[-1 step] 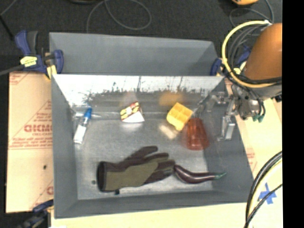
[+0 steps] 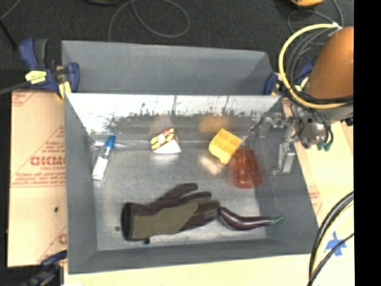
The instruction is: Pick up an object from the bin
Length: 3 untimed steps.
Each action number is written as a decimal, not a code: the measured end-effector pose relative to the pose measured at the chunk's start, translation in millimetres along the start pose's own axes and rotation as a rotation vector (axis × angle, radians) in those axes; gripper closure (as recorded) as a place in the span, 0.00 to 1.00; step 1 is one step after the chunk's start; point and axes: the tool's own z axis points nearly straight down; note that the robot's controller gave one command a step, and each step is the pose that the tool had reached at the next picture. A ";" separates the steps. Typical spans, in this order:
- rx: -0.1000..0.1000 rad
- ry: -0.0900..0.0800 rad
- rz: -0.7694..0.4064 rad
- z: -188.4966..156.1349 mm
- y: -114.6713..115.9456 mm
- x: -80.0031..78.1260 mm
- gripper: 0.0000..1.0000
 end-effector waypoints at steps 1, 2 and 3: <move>0.002 -0.007 -0.018 42.5 7.1 -7.1 0.00; 0.002 -0.006 -0.086 105.5 27.4 -14.3 0.00; 0.007 -0.022 -0.216 133.4 33.5 -14.1 1.00</move>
Offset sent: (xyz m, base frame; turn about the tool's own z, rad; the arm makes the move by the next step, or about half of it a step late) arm 0.0170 0.0387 -0.1305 -0.1150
